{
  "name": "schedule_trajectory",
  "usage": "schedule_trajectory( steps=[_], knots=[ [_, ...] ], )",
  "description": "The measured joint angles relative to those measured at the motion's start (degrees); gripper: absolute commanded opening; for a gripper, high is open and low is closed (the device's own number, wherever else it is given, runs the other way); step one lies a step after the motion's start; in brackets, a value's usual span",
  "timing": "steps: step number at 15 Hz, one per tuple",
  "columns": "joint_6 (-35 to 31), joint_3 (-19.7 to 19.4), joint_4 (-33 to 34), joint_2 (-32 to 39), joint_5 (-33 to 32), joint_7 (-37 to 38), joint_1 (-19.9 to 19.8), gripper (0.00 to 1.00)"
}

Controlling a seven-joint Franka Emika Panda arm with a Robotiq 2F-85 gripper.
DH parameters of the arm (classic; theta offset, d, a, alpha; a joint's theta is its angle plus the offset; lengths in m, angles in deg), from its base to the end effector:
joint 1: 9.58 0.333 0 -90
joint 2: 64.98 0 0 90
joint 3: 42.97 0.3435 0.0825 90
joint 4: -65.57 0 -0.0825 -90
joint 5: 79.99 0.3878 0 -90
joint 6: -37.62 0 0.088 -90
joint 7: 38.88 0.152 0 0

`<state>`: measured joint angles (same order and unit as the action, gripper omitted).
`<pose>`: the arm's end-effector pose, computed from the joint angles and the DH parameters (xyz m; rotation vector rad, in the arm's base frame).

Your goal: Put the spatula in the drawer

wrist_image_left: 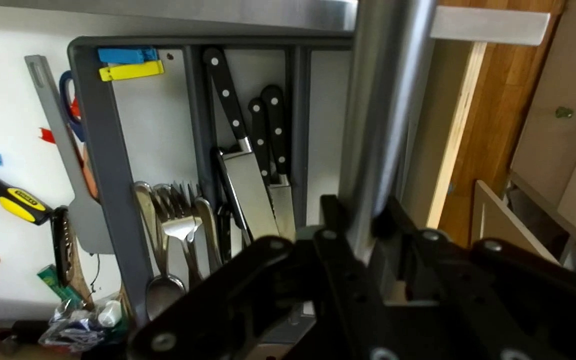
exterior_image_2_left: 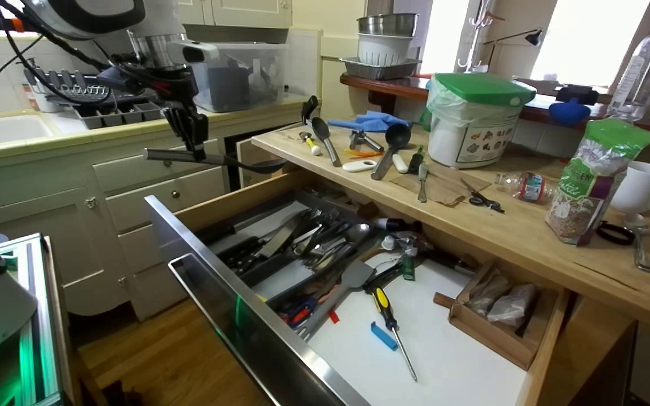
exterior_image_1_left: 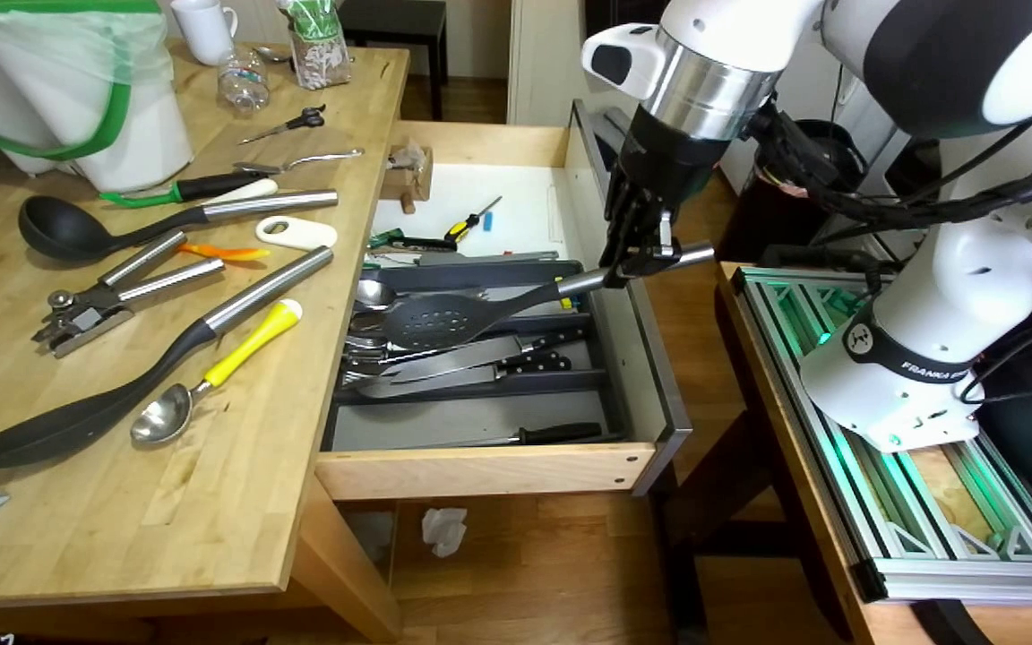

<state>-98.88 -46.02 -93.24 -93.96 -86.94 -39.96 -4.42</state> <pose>0.3615 0.0104 0.3476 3.0670 0.2212 0.1808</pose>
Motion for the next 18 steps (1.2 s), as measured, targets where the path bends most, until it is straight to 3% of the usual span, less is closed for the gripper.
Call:
schedule_trajectory(
  steps=[2,3,7,8,14,18],
  knots=[
    [-0.03,-0.48,0.01,1.49,1.78,-1.36,-0.14,0.06],
    [-0.03,-0.61,0.01,2.17,2.46,-1.75,-0.18,0.24],
    [-0.04,-0.75,0.12,4.0,3.56,-2.29,-0.46,0.24],
    [-0.04,-0.75,0.17,4.09,3.6,-2.3,-0.48,0.06],
    [-1.98,-0.37,0.19,6.4,6.15,-2.83,-0.35,0.06],
    [-12.35,-0.38,0.01,14.27,9.1,-5.51,0.12,0.06]
  ],
)
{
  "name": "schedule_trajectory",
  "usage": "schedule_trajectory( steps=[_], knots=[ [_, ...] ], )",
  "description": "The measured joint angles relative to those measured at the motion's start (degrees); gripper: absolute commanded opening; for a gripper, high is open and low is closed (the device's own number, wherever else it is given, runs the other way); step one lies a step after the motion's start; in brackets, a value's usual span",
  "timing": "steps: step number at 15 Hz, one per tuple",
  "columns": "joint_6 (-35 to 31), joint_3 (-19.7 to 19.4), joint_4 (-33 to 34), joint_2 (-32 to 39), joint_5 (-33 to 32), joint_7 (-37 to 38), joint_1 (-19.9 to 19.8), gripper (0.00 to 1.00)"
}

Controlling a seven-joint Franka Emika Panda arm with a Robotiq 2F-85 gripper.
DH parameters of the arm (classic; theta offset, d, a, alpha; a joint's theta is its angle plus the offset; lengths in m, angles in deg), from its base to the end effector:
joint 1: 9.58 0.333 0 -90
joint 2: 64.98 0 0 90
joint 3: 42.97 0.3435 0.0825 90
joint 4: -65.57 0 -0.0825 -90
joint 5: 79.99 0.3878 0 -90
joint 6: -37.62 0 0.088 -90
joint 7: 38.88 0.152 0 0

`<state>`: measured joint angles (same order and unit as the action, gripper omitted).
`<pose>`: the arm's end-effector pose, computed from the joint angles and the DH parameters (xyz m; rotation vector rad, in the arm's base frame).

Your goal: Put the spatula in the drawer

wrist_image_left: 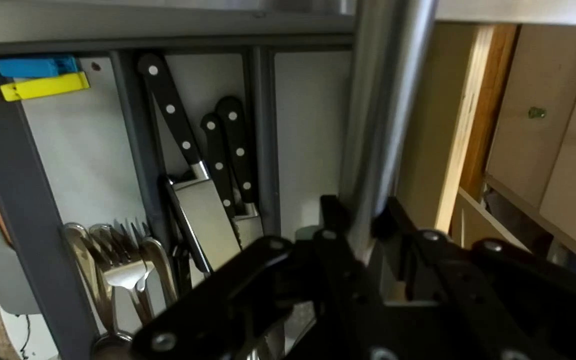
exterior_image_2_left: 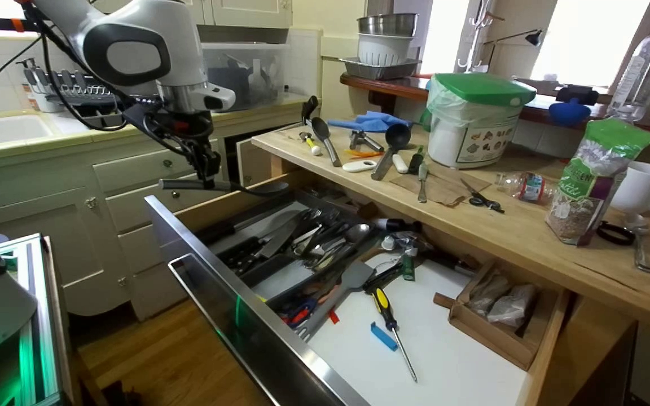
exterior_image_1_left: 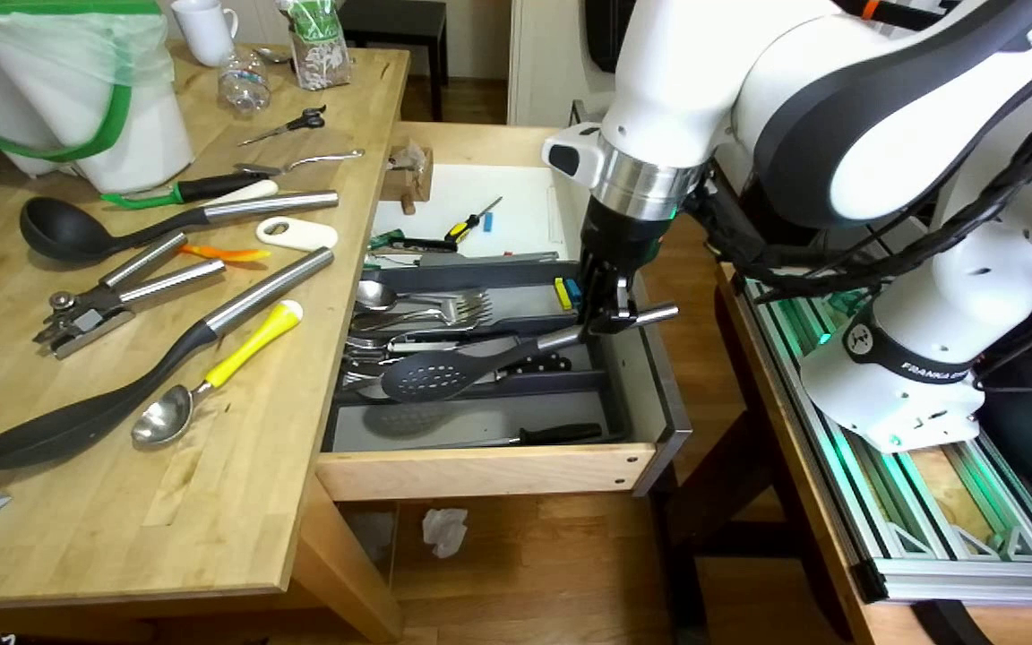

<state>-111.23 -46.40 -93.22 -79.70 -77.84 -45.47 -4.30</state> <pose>0.3869 0.0142 0.2763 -3.1010 -0.1821 -0.1307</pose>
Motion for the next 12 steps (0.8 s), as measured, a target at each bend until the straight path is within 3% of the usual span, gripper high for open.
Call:
schedule_trajectory(
  steps=[6,7,10,11,12],
  knots=[
    [-14.64,0.07,0.03,11.2,8.46,-9.65,1.22,0.06],
    [-16.21,0.29,0.05,12.52,10.89,-12.29,1.58,0.24],
    [-18.84,1.0,0.32,15.14,13.88,-16.34,1.62,0.24],
    [-18.88,1.04,0.42,15.39,14.04,-16.55,1.6,0.06],
    [-18.89,1.06,0.48,15.45,14.1,-16.67,1.6,0.06]
  ],
)
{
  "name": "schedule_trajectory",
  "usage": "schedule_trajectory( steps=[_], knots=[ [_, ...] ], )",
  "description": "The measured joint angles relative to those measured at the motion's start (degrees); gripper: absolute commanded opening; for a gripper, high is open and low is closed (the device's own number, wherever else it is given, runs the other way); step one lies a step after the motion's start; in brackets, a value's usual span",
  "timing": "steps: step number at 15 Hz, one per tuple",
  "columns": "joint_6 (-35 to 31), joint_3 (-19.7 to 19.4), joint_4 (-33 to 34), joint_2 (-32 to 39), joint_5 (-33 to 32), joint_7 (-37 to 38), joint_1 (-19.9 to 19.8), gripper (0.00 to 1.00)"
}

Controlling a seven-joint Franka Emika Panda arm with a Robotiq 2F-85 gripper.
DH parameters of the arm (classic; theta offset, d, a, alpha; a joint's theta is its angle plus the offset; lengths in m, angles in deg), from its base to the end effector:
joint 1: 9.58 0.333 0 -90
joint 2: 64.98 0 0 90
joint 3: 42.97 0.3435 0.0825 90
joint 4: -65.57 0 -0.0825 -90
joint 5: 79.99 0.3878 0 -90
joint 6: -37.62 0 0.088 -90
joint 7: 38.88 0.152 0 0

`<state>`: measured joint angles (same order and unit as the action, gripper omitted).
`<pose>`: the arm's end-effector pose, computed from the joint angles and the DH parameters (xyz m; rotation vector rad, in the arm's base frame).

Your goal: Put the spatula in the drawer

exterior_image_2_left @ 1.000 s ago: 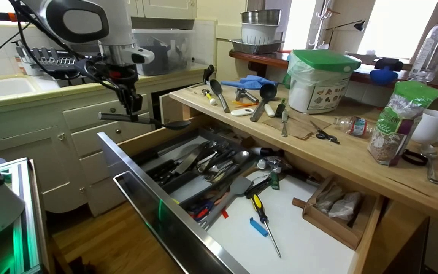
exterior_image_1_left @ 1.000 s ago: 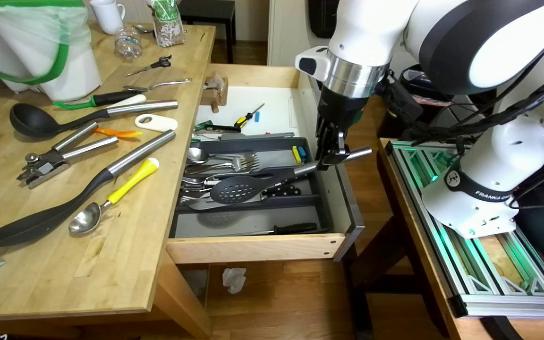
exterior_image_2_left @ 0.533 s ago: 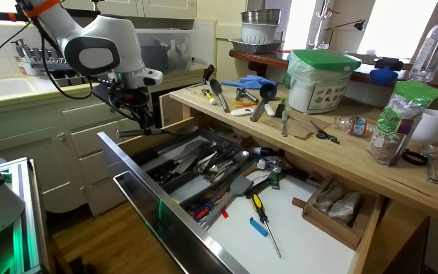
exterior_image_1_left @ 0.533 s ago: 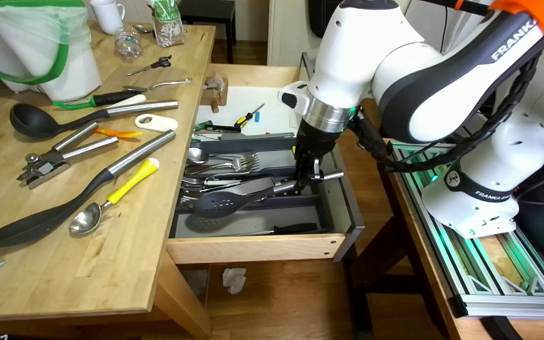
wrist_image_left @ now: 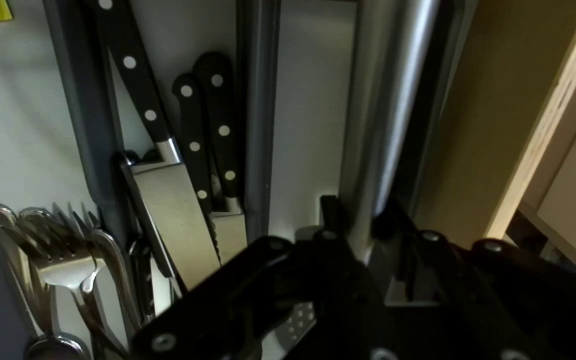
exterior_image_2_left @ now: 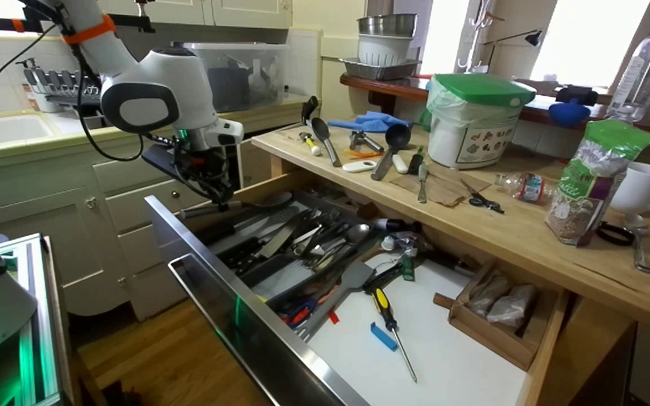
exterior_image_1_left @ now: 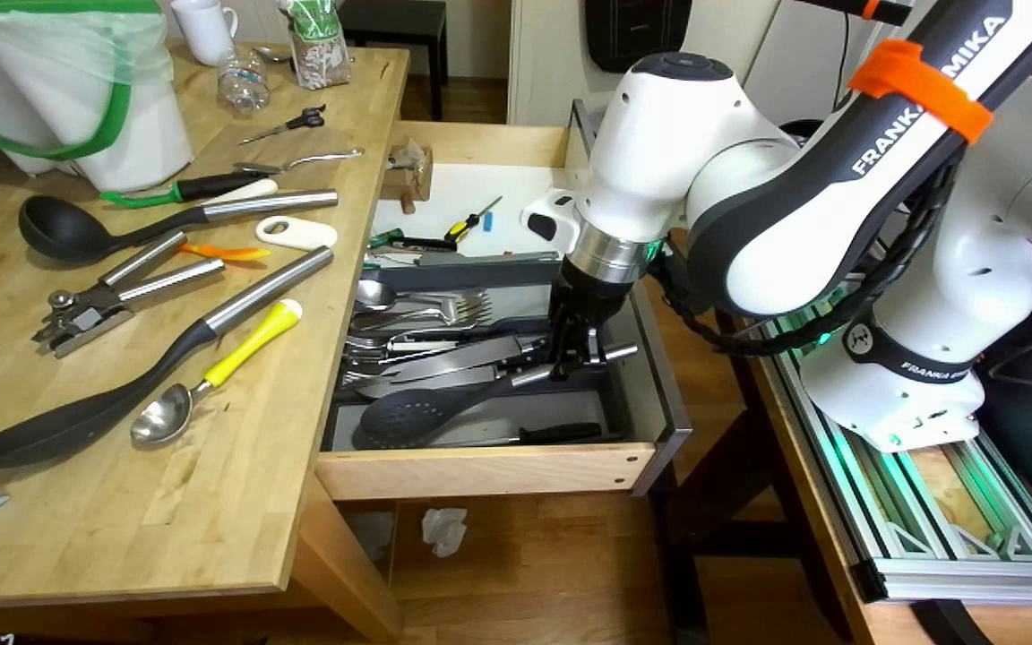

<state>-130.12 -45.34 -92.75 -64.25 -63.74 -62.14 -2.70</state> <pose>0.4104 0.0172 0.2050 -3.0595 -0.3256 -0.2488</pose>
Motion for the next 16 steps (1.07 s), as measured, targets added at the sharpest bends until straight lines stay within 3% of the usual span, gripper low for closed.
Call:
schedule_trajectory(
  steps=[5,11,16],
  knots=[
    [-1.45,0.49,0.49,1.17,0.22,-0.01,0.06,0.06],
    [-11.54,4.55,1.92,7.44,4.03,-0.49,0.11,0.06],
    [-18.61,8.08,3.19,13.08,4.54,-0.49,-2.26,0.06]
  ],
)
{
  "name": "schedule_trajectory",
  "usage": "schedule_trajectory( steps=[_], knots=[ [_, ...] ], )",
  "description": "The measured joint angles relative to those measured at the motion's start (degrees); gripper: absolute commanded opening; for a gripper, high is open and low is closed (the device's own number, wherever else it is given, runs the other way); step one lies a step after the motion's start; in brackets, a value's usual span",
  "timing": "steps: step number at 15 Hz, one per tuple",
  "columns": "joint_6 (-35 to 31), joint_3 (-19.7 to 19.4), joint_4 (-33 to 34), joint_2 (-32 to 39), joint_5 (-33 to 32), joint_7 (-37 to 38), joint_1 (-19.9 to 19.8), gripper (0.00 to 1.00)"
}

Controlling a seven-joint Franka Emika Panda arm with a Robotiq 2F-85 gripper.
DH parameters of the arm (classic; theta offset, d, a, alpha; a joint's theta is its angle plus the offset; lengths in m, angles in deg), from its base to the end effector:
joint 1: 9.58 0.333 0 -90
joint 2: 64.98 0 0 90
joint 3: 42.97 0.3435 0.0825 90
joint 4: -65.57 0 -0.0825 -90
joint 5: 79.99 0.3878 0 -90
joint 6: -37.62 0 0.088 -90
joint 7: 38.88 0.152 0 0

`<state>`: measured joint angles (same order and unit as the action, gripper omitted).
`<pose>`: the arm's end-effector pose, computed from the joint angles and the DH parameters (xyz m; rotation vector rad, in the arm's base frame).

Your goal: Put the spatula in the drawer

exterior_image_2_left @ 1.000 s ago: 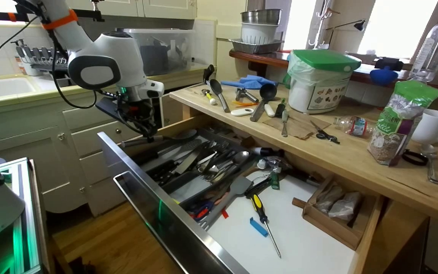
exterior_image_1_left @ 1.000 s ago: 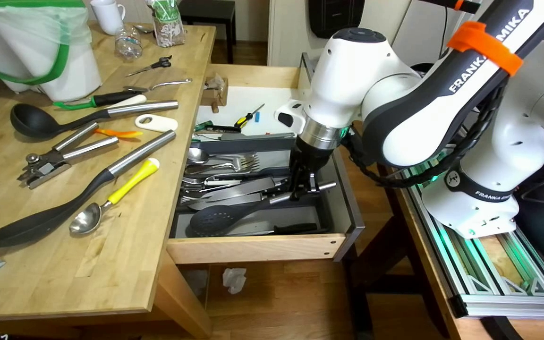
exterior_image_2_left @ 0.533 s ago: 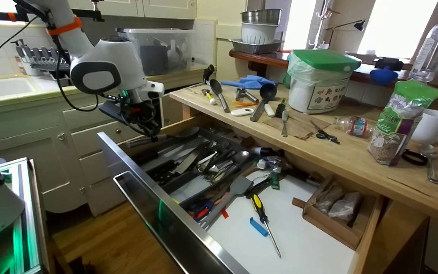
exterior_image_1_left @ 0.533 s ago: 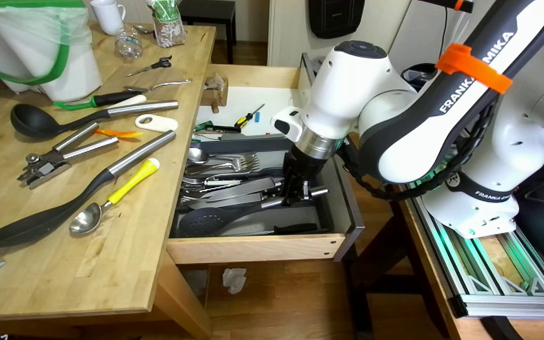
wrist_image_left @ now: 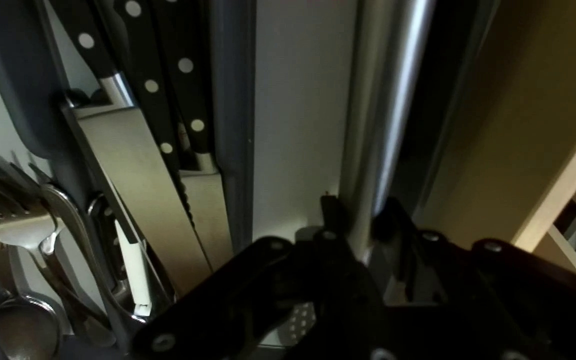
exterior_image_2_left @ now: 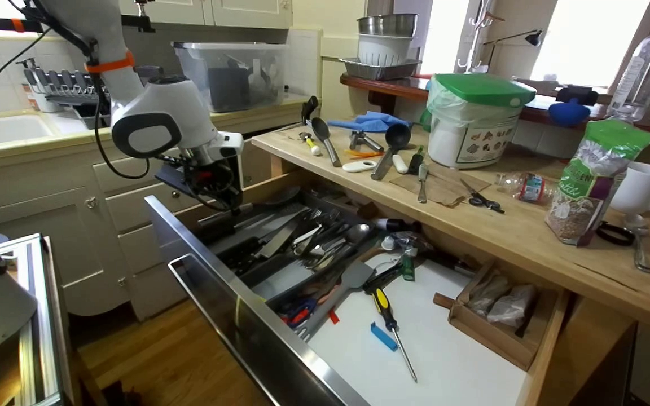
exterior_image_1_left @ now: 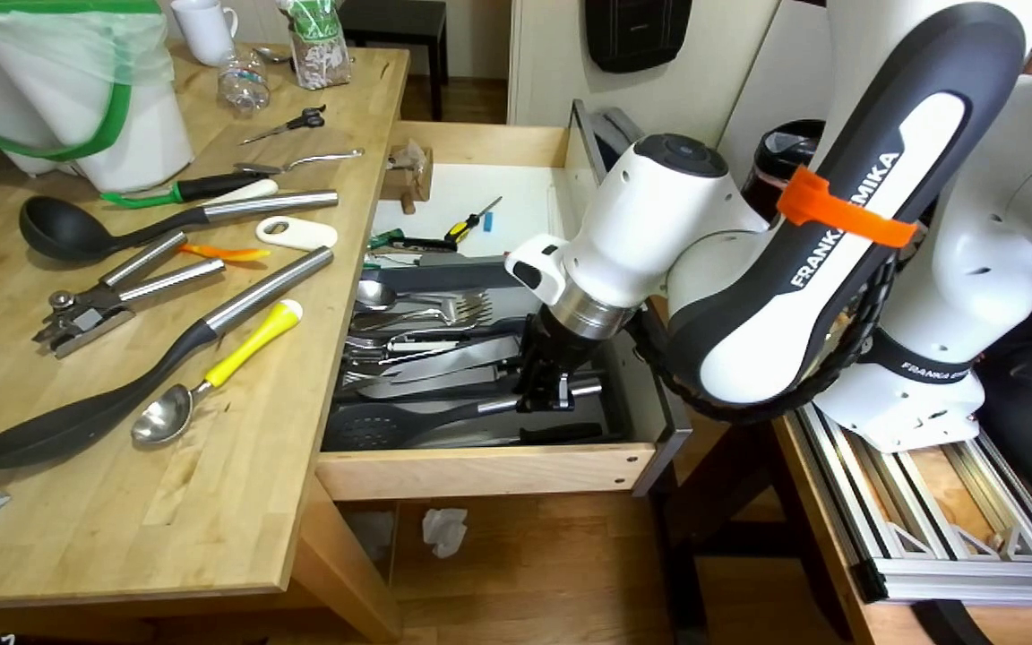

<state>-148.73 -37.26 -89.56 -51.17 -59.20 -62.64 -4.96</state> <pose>0.4394 0.0453 0.1618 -3.0847 -0.3436 -0.4661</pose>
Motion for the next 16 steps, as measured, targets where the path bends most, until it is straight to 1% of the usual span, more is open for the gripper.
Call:
schedule_trajectory(
  steps=[3,10,13,16],
  knots=[
    [-2.87,0.91,0.48,3.05,-0.06,0.03,-1.51,0.06],
    [-5.29,6.39,2.65,8.25,-1.53,0.03,-8.19,0.06],
    [-5.91,4.58,2.9,9.59,-11.14,6.93,-8.92,0.06],
    [-6.29,3.88,3.16,10.44,-16.4,11.5,-9.65,0.06]
  ],
)
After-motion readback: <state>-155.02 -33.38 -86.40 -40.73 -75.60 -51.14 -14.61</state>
